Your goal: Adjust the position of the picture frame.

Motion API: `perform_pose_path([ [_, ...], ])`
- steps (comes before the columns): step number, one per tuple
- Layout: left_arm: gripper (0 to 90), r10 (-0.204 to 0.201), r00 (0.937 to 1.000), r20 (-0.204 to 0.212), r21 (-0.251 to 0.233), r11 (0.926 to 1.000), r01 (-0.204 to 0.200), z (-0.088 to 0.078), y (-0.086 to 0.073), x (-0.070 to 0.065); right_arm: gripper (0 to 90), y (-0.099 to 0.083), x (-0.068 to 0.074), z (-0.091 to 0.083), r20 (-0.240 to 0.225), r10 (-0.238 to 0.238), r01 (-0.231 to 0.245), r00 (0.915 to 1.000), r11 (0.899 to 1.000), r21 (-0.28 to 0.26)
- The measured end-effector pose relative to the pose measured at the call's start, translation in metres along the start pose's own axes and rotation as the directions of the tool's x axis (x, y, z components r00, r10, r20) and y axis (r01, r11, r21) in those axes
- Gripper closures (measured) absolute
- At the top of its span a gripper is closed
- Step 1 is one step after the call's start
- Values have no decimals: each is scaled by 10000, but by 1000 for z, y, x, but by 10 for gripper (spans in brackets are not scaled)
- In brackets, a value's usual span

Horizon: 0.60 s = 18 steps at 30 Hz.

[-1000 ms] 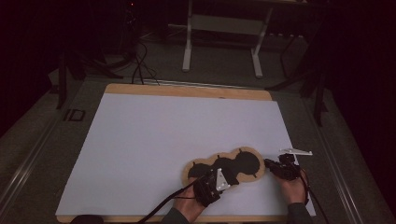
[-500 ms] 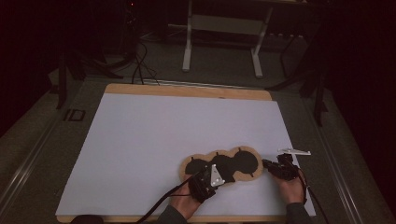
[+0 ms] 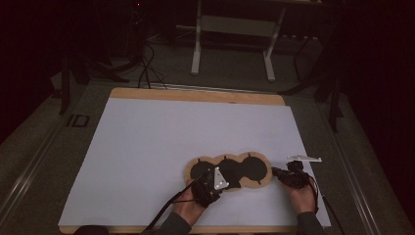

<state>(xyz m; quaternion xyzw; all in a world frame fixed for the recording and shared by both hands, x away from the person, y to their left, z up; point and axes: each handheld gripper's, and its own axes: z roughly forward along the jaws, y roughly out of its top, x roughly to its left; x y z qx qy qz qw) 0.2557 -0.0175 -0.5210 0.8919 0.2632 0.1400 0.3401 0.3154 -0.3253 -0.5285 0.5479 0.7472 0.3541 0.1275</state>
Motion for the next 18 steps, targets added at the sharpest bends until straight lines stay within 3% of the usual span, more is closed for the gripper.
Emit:
perform_pose_path([
  [18,900,-380,9985,-390,-77,9993,377,-7,-9,22,896,4,16,7,31,-312,311,9995,9995,101],
])
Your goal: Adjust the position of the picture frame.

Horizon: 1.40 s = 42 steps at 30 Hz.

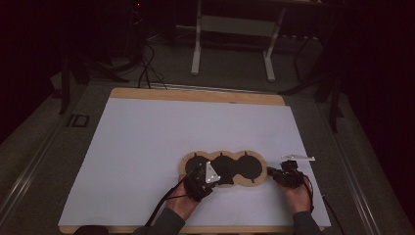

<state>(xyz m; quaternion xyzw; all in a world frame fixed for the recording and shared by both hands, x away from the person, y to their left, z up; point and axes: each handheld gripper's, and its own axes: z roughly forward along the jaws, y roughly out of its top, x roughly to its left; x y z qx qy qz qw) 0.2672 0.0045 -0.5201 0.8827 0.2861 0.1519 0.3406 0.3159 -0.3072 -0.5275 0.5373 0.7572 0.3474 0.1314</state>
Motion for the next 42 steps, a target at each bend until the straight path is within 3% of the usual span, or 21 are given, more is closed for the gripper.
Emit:
perform_pose_path([
  [17,900,-369,9972,-646,10,9993,370,-7,-8,26,896,7,22,11,-56,-394,394,9992,9992,49],
  [24,900,-469,9962,-730,-71,9989,465,-7,-9,30,841,9,28,2,-313,-759,760,9966,9971,21],
  [26,900,-507,9961,-719,-107,9987,501,-7,-9,30,845,7,31,-2,-500,-1136,1141,9923,9934,72],
  [29,900,-546,9958,-741,-117,9985,538,-7,-9,31,870,4,39,-3,-331,-1860,1876,9820,9806,568],
  [31,900,-543,9957,-752,-138,9985,534,-8,-10,31,878,3,42,-4,-290,-2089,2106,9775,9745,779],
  [36,900,-499,9957,-779,-109,9987,492,-10,-12,31,895,0,45,3,-224,-2282,2292,9733,9645,1310],
  [42,900,-507,9949,-867,49,9987,513,-18,-27,35,898,2,48,8,108,-2192,2167,9756,9697,1132],
])
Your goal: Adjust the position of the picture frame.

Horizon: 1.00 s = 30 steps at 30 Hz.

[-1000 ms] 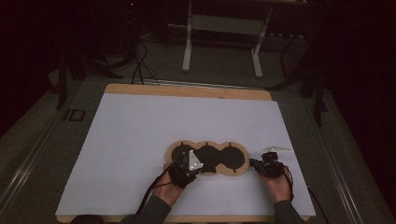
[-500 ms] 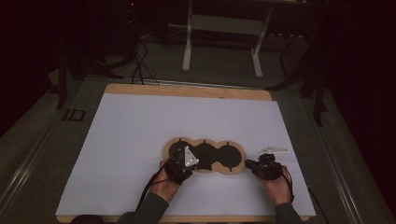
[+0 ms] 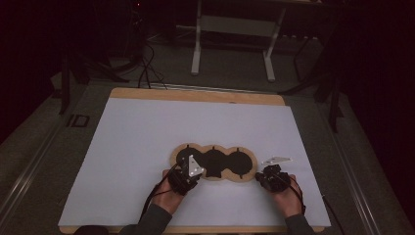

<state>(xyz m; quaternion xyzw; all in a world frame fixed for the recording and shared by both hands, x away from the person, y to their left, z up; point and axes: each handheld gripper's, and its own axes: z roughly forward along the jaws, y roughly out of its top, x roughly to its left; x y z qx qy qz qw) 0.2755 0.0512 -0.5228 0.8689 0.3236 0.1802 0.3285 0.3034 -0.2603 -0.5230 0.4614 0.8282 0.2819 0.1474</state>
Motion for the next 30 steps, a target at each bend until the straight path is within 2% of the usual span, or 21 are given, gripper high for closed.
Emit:
perform_pose_path([
  [5,900,-73,9999,-107,183,9998,75,-4,-11,6,898,4,1,4,93,-31,32,10000,9999,-111],
  [7,900,-345,9992,-196,223,9991,349,-8,-19,13,898,9,0,8,-23,-123,123,9999,9998,-134],
  [20,899,-893,9945,-546,388,9950,915,-21,-28,31,898,23,1,20,-258,-296,289,9992,9993,-241],
  [27,897,-1360,9873,-816,333,9897,1391,-29,-36,46,899,30,7,26,-232,-322,316,9992,9991,-273],
  [28,897,-1572,9837,-872,253,9868,1599,-31,-38,51,899,30,7,26,-232,-298,292,9993,9992,-281],
  [30,896,-1643,9825,-882,233,9857,1669,-31,-39,53,898,30,7,26,-244,-272,264,9993,9992,-295],
])
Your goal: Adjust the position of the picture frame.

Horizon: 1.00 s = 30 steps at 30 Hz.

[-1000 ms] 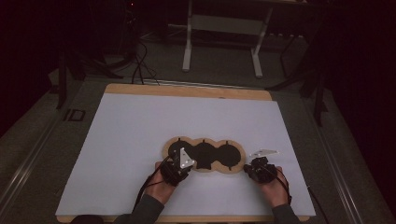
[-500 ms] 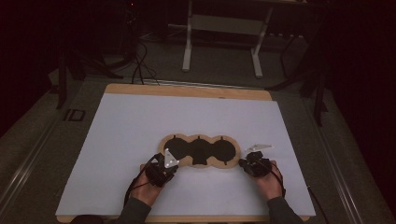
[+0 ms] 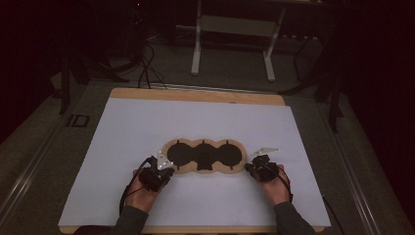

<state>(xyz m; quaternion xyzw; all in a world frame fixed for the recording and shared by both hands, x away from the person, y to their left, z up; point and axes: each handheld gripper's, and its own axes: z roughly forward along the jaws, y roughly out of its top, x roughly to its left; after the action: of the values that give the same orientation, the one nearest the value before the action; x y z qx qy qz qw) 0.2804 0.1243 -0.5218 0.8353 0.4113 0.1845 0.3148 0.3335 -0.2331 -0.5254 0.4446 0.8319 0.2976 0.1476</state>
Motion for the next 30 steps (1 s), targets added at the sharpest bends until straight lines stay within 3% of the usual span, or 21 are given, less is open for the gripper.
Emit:
perform_pose_path([
  [6,896,-342,9994,92,-121,9993,343,0,0,9,899,0,2,1,58,78,-78,10000,9999,-78],
  [16,896,-664,9977,-128,-181,9976,661,1,0,14,899,2,9,4,205,70,-66,9998,9997,-229],
  [30,874,-728,9973,-59,-205,9971,727,0,0,15,873,-2,7,4,19,-21,22,10000,9986,-533],
])
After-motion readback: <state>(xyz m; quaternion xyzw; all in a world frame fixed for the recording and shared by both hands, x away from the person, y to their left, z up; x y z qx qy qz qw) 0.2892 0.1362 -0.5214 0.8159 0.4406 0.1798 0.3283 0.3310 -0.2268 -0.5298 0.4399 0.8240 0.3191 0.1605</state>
